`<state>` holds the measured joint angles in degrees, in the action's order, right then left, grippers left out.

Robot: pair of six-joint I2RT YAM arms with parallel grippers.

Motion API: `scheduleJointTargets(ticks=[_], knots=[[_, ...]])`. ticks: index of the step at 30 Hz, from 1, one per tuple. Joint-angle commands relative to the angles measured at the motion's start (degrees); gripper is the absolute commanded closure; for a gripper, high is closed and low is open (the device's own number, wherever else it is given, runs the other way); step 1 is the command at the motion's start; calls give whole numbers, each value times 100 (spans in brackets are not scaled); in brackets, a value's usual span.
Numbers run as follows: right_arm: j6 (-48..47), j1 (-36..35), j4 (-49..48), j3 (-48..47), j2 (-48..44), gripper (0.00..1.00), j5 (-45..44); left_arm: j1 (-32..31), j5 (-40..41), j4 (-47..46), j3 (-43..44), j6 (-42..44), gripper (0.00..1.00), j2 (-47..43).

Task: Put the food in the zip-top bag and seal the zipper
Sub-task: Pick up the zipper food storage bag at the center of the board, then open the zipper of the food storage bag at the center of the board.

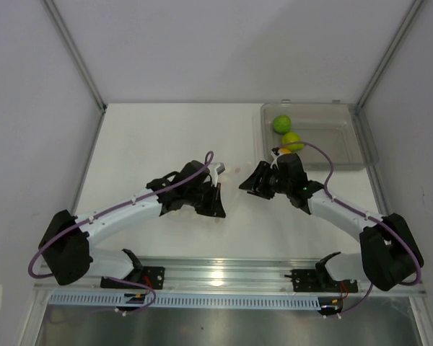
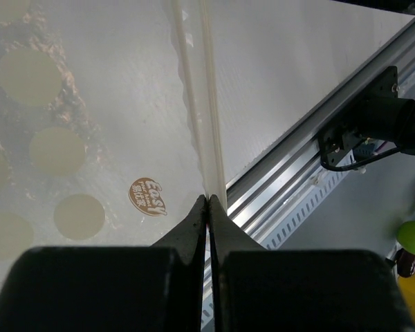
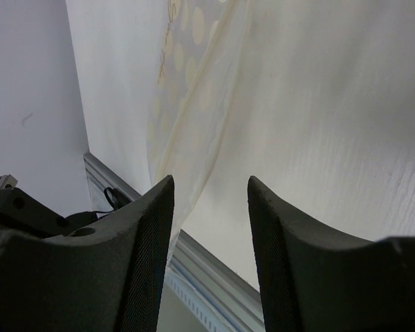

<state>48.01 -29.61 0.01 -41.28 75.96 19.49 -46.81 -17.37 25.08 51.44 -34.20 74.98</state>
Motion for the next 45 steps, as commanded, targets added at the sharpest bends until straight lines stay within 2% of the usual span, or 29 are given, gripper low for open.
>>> scheduleJointTargets(ticks=[1, 8, 10, 11, 13, 21, 22, 25, 27, 28, 31, 36, 45], knots=[[86, -72, -397, -20, 111, 50, -15, -83, -153, 23, 279, -105, 99, -203], [165, -326, -545, -65, 384, 53, -129, -118, -171, 49, 419, -114, 99, -335], [209, -449, -625, -65, 506, 57, -164, -136, -145, 119, 498, -105, 100, -361], [174, -484, -634, -65, 551, 73, -164, -144, -127, 146, 542, -96, 100, -370], [113, -572, -582, -134, 586, 100, -251, -153, -83, 190, 586, -70, 99, -361], [-423, -757, -28, -345, 209, 100, -691, -153, 418, 392, 753, 0, 99, -168], [-528, -853, 329, -398, 165, 100, -779, -153, 488, 401, 797, 18, 99, -116], [-626, -1003, 665, -548, -64, 100, -1165, -162, 690, 498, 946, 1, 80, -54], [-670, -1100, 824, -644, -169, 100, -1271, -162, 699, 498, 973, 1, 72, -45], [-696, -1117, 947, -671, -187, 100, -1324, -162, 726, 498, 982, 1, 61, -62], [-749, -1179, 1115, -733, -240, 100, -1386, -171, 796, 559, 1192, 18, 52, -1], [-626, -1205, 1176, -715, -389, 100, -1325, -276, 919, 639, 1413, 80, 48, 122], [-73, -1205, 1616, -987, -574, 100, -1465, -953, 2315, 709, 1580, 176, 53, 324]])
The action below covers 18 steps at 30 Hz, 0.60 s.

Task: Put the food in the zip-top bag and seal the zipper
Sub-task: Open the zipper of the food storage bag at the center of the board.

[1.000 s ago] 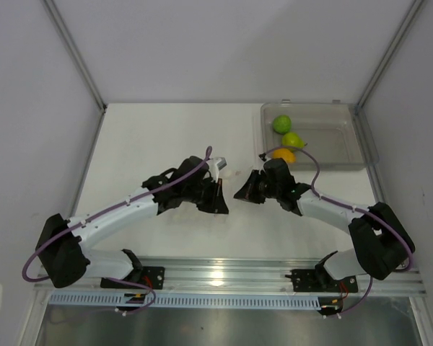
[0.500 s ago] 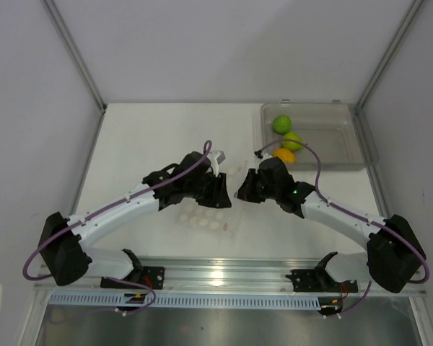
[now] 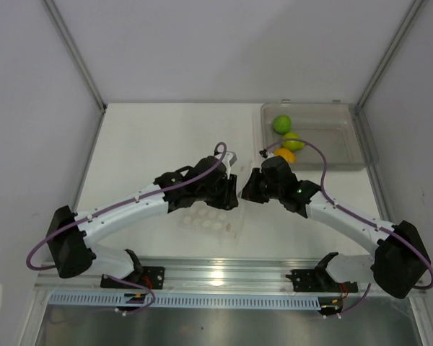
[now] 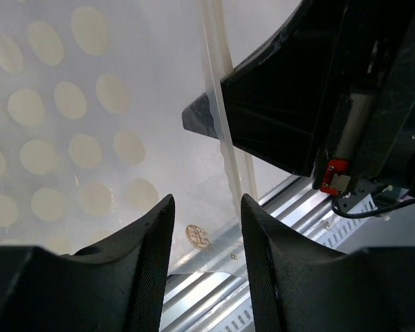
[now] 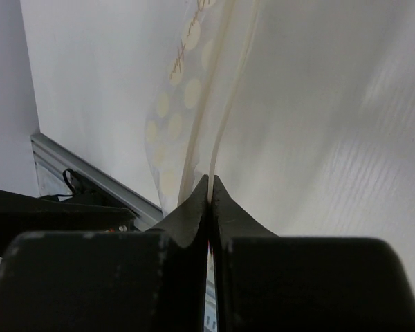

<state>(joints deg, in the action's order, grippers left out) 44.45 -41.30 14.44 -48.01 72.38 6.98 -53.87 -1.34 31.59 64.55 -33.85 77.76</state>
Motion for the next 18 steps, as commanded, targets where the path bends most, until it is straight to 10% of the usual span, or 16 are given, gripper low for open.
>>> scheduleJointTargets(ticks=[1, 18], knots=[[371, -36, 191, -323, -250, 100, -232, -299, 801, 57, 277, 141, 54, 47], [530, -115, 358, -358, -286, 100, -461, -687, 1224, -74, 514, 45, 52, 424]])
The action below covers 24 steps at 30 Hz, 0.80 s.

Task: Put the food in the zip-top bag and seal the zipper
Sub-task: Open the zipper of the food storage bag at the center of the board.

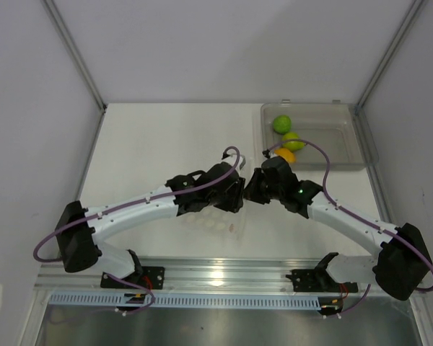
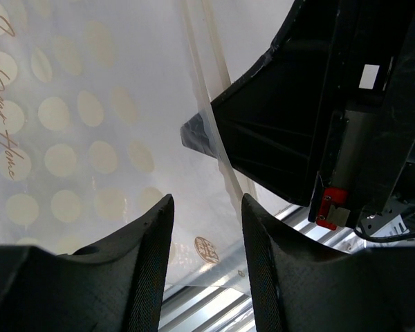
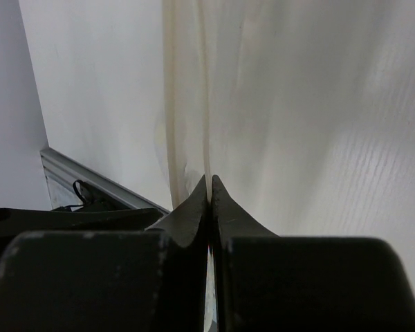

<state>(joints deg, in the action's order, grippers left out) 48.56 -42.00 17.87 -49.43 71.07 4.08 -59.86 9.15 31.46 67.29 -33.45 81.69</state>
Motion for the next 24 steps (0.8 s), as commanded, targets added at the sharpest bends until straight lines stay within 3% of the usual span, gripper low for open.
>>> scheduleJointTargets(ticks=[1, 16, 24], knots=[[128, -45, 6, -216, -155, 100, -170, -96, 184, -18, 258, -3, 52, 66], [172, -54, 6, -190, -181, 100, -170, -290, 579, 44, 179, -39, 51, -347], [189, -63, 15, -199, -234, 100, -179, -290, 641, 220, 329, 14, 51, -119]])
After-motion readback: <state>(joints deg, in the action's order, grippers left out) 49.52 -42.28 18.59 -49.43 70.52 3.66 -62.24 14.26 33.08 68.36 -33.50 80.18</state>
